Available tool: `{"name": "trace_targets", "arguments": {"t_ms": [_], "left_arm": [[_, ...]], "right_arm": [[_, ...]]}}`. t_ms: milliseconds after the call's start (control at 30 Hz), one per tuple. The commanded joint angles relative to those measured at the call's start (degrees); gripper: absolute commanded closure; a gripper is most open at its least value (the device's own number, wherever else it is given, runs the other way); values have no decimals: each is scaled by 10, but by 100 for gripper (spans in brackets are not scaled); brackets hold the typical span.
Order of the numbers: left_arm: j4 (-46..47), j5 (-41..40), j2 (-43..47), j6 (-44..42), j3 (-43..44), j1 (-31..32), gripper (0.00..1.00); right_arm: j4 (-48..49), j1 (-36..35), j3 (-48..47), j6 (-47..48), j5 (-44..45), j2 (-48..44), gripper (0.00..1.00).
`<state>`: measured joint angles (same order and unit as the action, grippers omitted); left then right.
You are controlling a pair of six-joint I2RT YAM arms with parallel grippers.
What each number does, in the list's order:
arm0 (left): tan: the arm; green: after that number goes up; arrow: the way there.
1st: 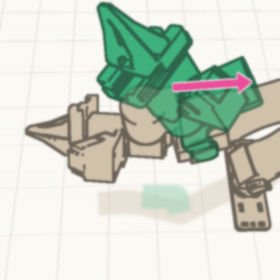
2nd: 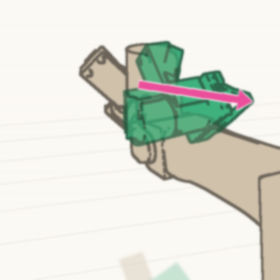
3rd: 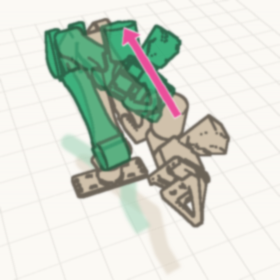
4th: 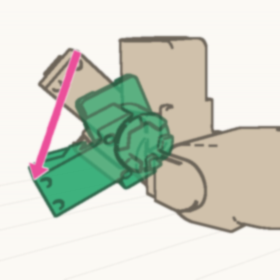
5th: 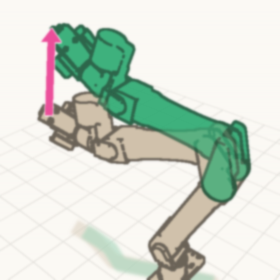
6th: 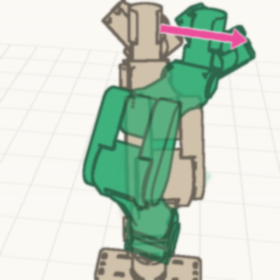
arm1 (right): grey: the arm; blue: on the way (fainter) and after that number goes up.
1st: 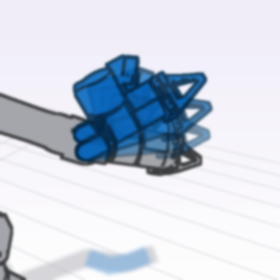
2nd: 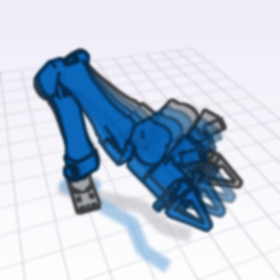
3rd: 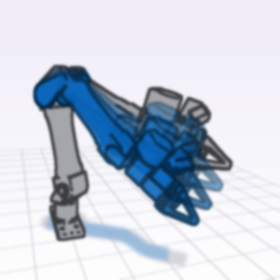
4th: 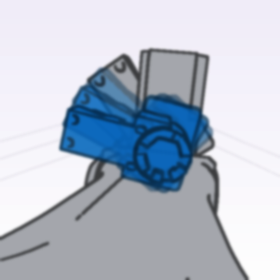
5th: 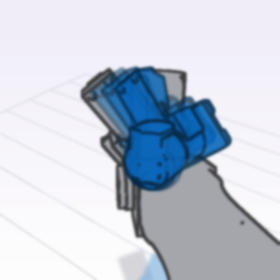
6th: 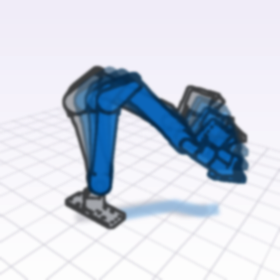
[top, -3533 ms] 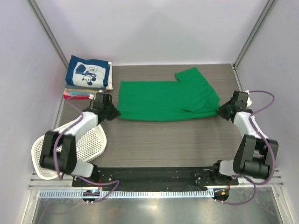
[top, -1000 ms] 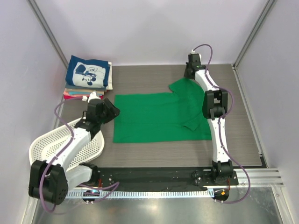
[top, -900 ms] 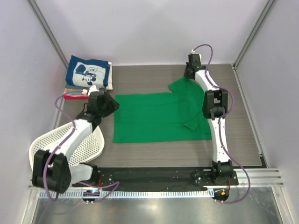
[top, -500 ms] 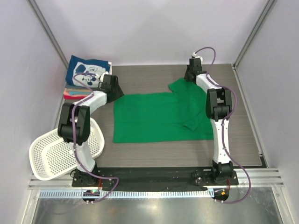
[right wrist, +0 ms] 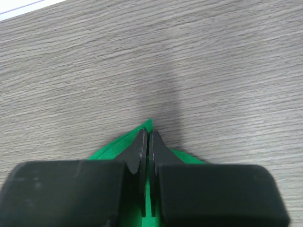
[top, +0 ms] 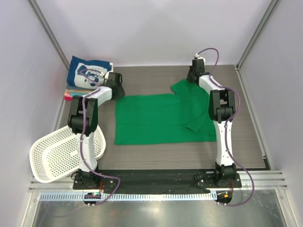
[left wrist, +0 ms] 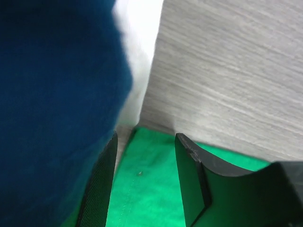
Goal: Fold and stack the t-shirts
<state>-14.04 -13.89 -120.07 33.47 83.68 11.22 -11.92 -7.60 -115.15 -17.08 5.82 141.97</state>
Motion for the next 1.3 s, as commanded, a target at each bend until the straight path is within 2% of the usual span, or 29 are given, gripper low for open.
{"name": "trace_targets", "arguments": {"t_ms": [0, 133, 233, 367, 567, 767, 1267], "left_arm": [[-6, -15, -19, -18, 29, -3, 47], [-19, -12, -39, -18, 43, -3, 51], [-17, -7, -39, -15, 41, -4, 60], [-17, 3, -35, -12, 39, -4, 79], [-18, 11, -18, -11, 33, -3, 99], [-27, 18, 34, -11, 18, -3, 100], [-58, 51, 142, -3, -22, -3, 100]], "right_arm": [[-37, -3, 20, -1, -24, 0, 99], [-37, -1, 20, -3, -29, 1, 99], [-36, 1, 20, -6, -35, 3, 99], [-36, 3, 21, -7, -38, 1, 99], [-37, 3, 11, 7, -51, -14, 99], [-37, 2, 30, 7, -78, -68, 99], [-42, -4, 158, 4, -106, -212, 99]]}}
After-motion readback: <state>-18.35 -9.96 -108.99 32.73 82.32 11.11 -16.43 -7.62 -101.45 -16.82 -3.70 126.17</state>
